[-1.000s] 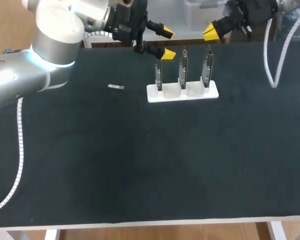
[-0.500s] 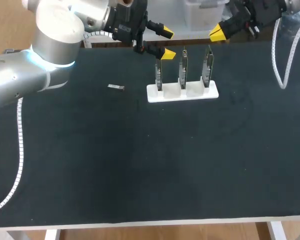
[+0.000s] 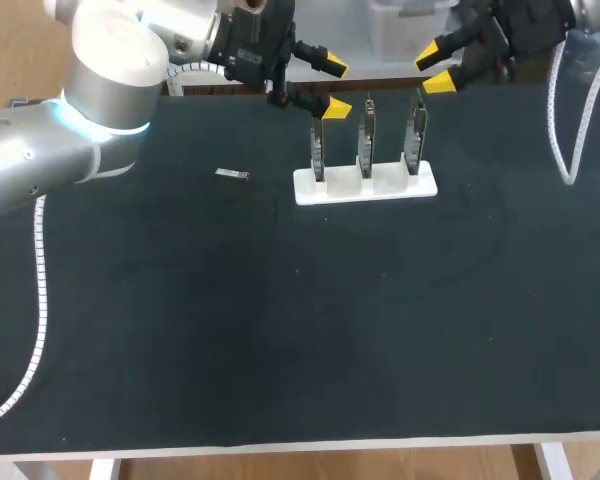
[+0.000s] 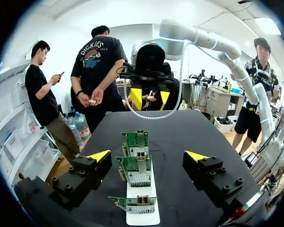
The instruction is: Pick up the optical module with the left hand, and insert it into the network port with the right hand.
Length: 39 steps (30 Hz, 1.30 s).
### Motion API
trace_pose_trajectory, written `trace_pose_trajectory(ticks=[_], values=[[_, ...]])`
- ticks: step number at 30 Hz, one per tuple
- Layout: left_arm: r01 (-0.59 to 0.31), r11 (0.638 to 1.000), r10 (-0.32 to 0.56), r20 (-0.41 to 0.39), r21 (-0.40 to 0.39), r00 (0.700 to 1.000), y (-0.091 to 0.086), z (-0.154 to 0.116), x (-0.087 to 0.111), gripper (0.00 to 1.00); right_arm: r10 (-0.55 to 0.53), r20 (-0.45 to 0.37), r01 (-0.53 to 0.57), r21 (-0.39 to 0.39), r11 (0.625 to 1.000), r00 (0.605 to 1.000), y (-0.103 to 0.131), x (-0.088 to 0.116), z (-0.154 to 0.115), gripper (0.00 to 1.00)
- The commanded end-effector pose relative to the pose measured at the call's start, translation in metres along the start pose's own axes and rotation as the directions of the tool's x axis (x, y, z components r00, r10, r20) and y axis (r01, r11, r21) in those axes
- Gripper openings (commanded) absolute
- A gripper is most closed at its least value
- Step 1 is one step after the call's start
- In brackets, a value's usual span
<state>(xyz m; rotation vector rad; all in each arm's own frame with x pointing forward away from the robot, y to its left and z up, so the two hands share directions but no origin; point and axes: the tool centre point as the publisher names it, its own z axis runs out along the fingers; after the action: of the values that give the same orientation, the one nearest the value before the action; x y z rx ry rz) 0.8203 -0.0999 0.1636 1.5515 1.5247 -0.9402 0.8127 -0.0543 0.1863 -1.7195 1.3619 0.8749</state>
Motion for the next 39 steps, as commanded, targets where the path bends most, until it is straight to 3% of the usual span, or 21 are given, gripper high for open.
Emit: trace_pose_trajectory(ticks=[1,22,39], values=[[-0.001,1.000,0.001,-0.003,0.005,1.000,0.002,0.001,-0.001,1.00,-0.001,-0.005,0.001,0.055,0.999,1.000,0.006,-0.002,0.000,1.00],[-0.001,1.000,0.001,-0.003,0.005,1.000,0.002,0.001,-0.001,1.00,-0.006,-0.001,0.006,0.052,0.999,1.000,0.006,-0.003,0.002,1.00],[-0.001,1.000,0.001,-0.003,0.005,1.000,0.002,0.001,-0.001,1.00,0.012,-0.030,-0.009,0.089,0.996,0.999,0.011,0.004,-0.012,1.00]])
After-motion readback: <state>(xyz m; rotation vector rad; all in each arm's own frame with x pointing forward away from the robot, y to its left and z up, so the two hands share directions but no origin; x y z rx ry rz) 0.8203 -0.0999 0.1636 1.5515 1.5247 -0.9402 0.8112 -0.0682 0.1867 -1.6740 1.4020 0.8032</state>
